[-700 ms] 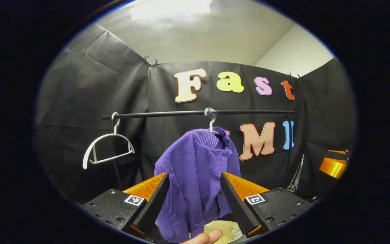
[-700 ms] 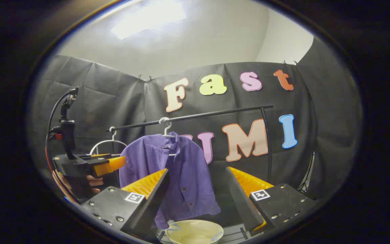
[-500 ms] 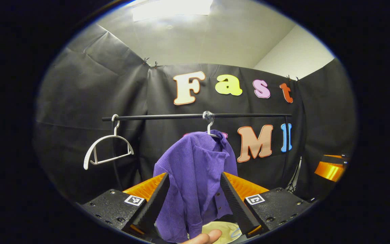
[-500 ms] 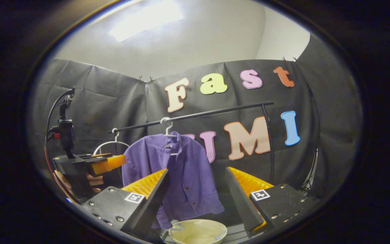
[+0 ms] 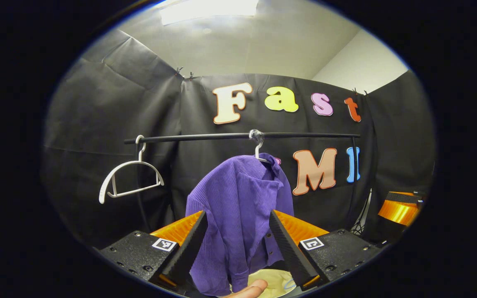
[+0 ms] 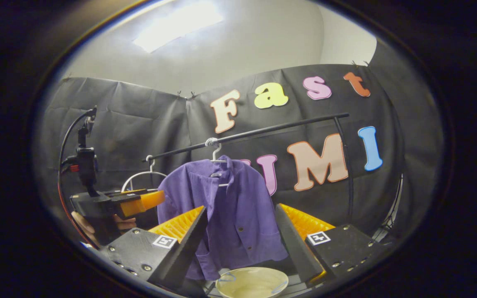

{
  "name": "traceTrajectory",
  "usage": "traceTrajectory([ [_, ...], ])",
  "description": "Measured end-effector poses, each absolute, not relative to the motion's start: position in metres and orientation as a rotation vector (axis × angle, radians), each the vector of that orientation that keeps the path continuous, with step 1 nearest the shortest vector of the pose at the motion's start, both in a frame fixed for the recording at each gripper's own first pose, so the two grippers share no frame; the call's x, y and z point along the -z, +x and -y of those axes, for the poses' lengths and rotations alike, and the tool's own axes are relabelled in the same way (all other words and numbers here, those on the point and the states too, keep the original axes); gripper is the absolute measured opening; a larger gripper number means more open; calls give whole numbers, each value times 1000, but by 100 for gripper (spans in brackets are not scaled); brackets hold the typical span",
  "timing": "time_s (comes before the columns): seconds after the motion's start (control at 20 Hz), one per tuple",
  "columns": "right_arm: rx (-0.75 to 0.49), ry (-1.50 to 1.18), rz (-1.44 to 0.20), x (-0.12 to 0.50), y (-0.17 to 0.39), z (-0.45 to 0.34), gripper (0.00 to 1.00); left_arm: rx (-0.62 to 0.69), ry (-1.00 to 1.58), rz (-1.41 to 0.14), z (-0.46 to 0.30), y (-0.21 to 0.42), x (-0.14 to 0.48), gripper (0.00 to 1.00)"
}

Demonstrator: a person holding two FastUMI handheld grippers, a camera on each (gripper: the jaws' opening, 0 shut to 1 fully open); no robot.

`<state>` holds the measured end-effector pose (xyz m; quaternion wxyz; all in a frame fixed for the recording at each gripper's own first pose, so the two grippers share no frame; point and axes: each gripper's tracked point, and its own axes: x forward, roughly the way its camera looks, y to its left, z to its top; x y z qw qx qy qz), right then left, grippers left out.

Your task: Grasp the clothes on the hanger with both hands and then place them into the laundry hamper below.

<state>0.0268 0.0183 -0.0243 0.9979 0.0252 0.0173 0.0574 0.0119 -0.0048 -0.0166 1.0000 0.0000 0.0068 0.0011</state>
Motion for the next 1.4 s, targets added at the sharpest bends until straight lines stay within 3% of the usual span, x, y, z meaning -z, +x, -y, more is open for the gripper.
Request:
traceTrajectory([
  [0.5,-160,-2,-61,58,98,-24,98,-19,21,-70,20,59,68,92],
  [0.95,-251,0,-165,136,200,-27,98,-56,19,-160,48,100,139,93],
  [1.15,-259,-78,-191,164,242,-30,98,-178,29,-129,18,128,138,96],
  [1.4,-290,-79,-135,167,276,-57,98,-196,68,-37,1,148,126,80],
])
